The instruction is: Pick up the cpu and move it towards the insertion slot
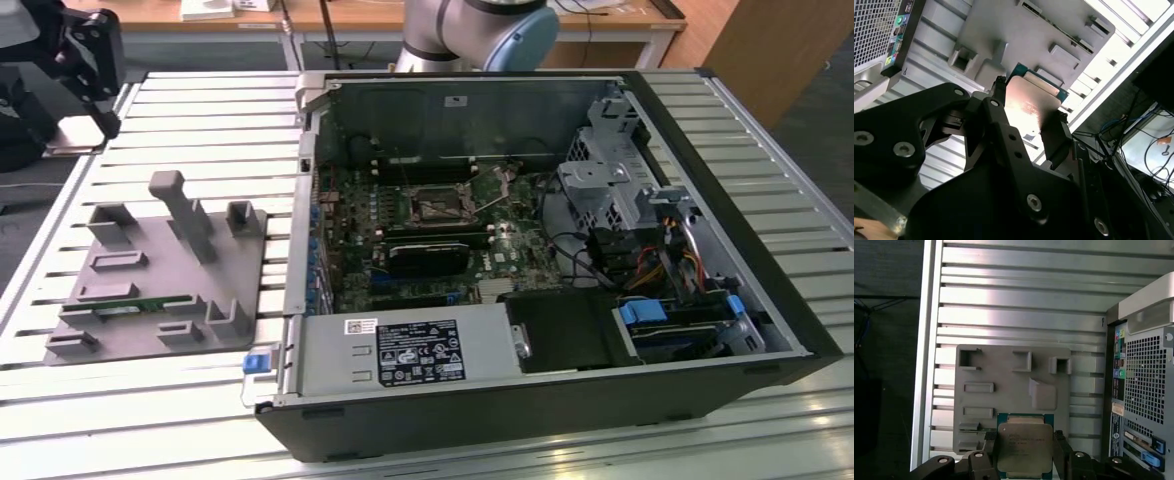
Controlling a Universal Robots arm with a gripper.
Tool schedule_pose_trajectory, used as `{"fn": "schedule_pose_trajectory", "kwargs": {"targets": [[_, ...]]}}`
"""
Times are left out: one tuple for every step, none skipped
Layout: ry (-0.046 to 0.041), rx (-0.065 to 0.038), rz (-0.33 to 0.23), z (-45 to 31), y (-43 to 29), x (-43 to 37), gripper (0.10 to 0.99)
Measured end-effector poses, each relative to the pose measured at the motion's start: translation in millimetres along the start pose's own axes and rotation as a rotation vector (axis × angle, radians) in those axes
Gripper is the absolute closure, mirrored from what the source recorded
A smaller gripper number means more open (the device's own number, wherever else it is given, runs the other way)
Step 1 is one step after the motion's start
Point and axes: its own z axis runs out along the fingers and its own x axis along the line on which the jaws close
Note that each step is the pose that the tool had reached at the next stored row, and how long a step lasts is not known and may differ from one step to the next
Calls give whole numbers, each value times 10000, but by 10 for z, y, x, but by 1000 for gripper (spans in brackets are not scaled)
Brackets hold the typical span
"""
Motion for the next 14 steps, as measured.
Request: {"fn": "schedule_pose_trajectory", "kwargs": {"targets": [[1, 1, 0, -1, -1, -20, 553], [1, 0, 0, -1, -1, -35, 553], [1, 1, 0, 0, -2, -49, 553], [1, 1, 0, -1, -2, -62, 553], [1, 0, 0, 0, -3, -76, 553], [0, 0, 0, 0, -3, -89, 553], [0, 0, 0, 0, -4, -103, 553], [0, 0, 0, 0, -4, -118, 553], [1, 0, 0, -1, -5, -135, 553], [1, 0, 0, -1, -5, -151, 553], [0, 0, 0, 0, -6, -168, 553], [1, 1, 0, -1, -7, -184, 553], [1, 0, 0, -1, -7, -198, 553], [1, 0, 0, -1, -8, -211, 553]]}}
